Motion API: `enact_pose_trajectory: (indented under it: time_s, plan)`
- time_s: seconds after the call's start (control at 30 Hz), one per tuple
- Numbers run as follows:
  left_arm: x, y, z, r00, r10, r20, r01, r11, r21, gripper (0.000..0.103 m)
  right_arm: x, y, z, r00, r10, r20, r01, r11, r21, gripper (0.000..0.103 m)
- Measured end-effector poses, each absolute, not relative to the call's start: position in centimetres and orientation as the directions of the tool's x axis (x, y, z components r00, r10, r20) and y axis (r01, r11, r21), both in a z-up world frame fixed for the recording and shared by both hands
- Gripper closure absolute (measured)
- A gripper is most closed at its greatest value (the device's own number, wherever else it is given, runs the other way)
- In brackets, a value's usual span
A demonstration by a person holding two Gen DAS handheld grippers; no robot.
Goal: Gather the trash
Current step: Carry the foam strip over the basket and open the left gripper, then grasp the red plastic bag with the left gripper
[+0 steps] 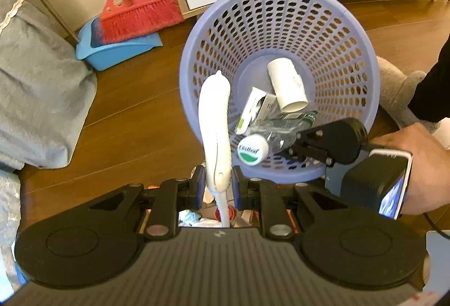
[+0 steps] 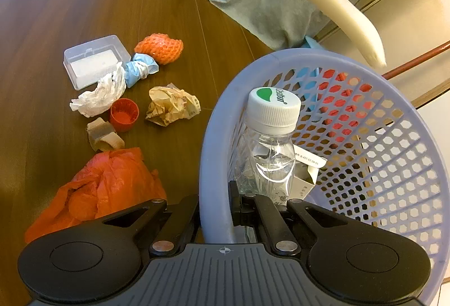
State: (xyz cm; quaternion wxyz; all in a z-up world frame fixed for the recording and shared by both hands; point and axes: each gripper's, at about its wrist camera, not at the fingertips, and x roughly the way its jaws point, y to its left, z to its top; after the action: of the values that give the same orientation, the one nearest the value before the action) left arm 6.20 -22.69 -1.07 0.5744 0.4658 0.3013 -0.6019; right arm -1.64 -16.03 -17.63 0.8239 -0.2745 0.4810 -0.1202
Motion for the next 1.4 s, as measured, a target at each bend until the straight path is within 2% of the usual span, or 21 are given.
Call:
enact_pose_trajectory:
  time_s: [0.37, 0.5, 0.7, 1.1, 1.4]
  plan:
    - [4.4, -26.1, -1.1, 0.049, -0.425, -0.904, 0.969, -0.198, 0.146, 0.087, -1.7, -15.8, -17.4, 0.515, -0.448, -0.731, -0.066, 0.829, -0.555, 0.103]
    - [4.0, -27.3, -1.3, 0.029, -0.446, -0.894, 0.976, -0.18, 0.122, 0.08, -1.8, -15.7, -17.4, 0.516, -0.445, -0.732, -0.066, 0.832, -0.551, 0.103]
    - [4.4, -27.3, -1.4, 0.028, -0.444, -0.896, 0.981, -0.16, 0.11, 0.08, -1.7, -15.8, -17.3, 0.519, -0.44, -0.733, -0.063, 0.836, -0.546, 0.103]
    - [7.9, -24.2, -1.2, 0.085, -0.438, -0.895, 0.992, -0.05, 0.118, 0.08, -1.8, -16.1, -17.2, 0.522, -0.443, -0.728, -0.057, 0.834, -0.548, 0.103]
    - [12.5, -19.3, -3.8, 0.146, -0.355, -0.924, 0.986, 0.133, 0.105, 0.077, -2.2, -16.1, -17.1, 0.526, -0.447, -0.723, -0.053, 0.832, -0.553, 0.103]
